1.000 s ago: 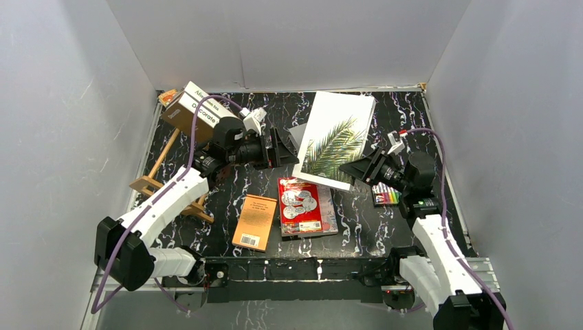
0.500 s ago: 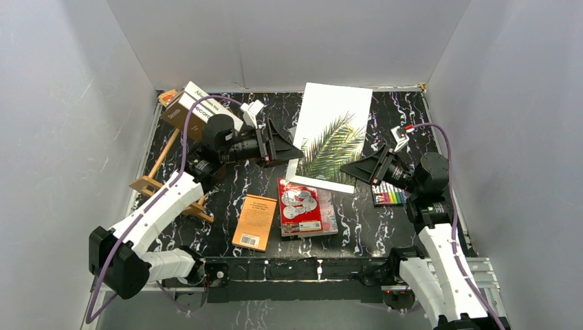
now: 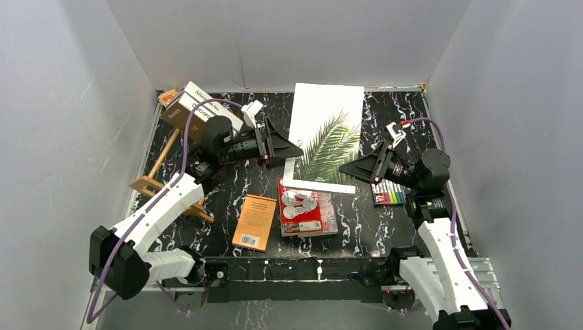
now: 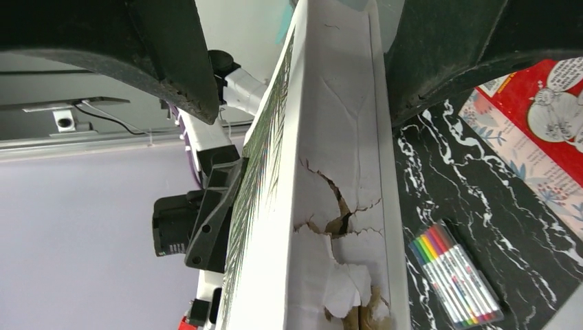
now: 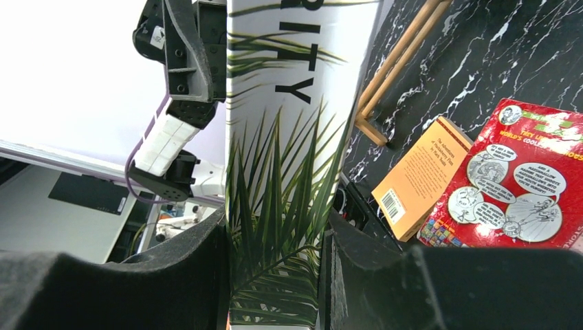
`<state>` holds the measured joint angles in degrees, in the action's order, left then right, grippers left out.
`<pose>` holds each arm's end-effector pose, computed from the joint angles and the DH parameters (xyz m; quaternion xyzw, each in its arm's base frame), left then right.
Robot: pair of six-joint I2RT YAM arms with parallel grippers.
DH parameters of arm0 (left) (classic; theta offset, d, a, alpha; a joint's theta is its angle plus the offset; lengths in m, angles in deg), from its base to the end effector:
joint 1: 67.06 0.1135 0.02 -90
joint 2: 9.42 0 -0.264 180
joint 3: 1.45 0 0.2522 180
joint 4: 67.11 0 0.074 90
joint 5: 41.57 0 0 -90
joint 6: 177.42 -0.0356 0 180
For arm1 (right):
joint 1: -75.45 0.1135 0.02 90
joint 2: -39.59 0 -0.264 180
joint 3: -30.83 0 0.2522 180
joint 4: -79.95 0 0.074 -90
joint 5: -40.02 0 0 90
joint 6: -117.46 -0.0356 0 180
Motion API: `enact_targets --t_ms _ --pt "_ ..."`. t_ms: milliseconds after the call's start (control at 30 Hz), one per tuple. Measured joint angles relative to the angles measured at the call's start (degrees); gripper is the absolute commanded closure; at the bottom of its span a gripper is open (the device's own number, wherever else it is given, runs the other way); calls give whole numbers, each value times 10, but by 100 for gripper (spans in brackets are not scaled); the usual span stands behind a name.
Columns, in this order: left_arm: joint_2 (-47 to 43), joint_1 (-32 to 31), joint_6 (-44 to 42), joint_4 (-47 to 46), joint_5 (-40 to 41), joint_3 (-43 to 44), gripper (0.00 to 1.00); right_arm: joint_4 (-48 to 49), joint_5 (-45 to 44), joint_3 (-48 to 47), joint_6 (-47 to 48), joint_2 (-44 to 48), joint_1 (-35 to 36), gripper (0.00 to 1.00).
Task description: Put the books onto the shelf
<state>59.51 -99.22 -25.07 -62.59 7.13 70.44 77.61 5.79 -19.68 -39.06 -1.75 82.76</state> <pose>0.2226 -0.1677 0.3701 0.0628 0.7115 -0.6508 0.2573 0.1590 0.0501 0.3393 -0.0143 0.6829 0.6453 0.3421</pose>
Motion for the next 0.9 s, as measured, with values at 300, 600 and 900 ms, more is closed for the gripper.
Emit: enact_targets --t_ms 300,600,900 --pt "27 1 39 -33 -43 -2 57 67 26 0 -23 -29 0 57" --pt "54 26 54 -83 -111 11 69 92 22 -4 9 -64 0 19" --pt "70 76 37 -99 -198 33 68 129 -22 -70 57 -134 0 40"
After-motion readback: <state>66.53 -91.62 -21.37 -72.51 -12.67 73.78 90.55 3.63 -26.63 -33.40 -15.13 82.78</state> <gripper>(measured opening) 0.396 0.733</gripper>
